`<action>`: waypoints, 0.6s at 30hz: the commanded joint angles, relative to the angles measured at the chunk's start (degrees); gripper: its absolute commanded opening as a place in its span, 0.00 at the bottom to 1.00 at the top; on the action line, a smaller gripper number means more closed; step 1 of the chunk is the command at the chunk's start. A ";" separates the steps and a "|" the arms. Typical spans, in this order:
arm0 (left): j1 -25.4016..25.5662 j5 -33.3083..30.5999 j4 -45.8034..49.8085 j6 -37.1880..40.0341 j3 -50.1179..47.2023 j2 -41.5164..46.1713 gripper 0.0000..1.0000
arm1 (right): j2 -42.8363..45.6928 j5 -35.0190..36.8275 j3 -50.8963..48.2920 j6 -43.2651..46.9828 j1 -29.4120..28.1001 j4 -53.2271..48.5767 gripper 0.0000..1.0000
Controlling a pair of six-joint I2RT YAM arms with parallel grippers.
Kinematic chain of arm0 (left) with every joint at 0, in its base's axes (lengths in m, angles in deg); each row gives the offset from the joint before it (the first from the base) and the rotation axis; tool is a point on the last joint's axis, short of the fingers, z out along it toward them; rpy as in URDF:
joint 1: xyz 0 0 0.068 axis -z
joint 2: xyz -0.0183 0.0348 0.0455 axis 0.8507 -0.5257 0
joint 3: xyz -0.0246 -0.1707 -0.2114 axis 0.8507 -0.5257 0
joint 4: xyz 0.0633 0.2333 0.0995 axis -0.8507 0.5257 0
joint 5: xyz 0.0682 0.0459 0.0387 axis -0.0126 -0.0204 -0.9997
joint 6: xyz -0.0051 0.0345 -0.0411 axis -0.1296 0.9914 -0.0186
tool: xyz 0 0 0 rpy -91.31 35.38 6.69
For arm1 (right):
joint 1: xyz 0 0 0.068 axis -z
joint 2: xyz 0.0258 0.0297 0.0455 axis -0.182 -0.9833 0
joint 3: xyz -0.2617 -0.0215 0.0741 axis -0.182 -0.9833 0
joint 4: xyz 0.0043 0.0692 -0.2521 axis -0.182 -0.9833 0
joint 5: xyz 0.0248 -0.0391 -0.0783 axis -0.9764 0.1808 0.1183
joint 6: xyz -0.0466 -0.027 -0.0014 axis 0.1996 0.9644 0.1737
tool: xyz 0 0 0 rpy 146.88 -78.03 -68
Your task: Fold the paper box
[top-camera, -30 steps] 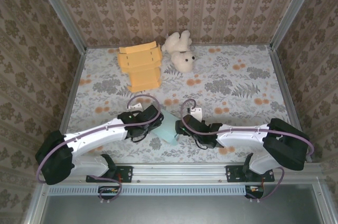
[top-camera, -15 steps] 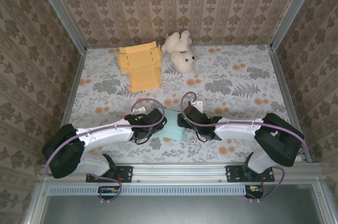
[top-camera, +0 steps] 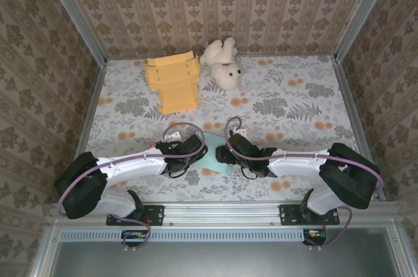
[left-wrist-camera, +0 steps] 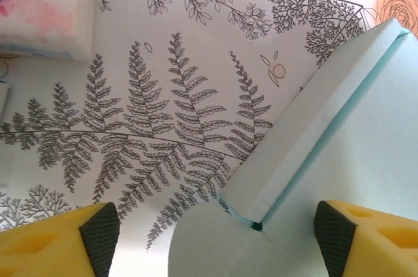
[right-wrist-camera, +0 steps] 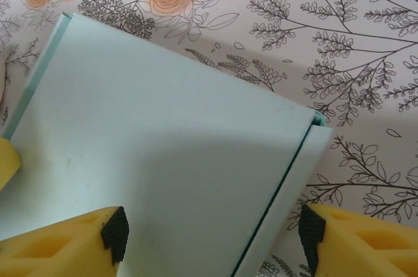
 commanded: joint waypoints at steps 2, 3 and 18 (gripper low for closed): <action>0.55 -2.50 6.93 -0.79 -0.16 3.37 0.85 | -1.13 0.93 -1.01 -0.75 -0.06 0.63 0.69; 0.47 -2.50 6.85 -0.91 -0.37 4.11 0.86 | -1.28 1.01 -1.09 -0.67 -0.11 0.62 0.69; -4.24 4.32 -3.89 0.10 -1.09 3.11 1.00 | -0.99 0.74 -2.33 0.54 0.04 1.98 0.66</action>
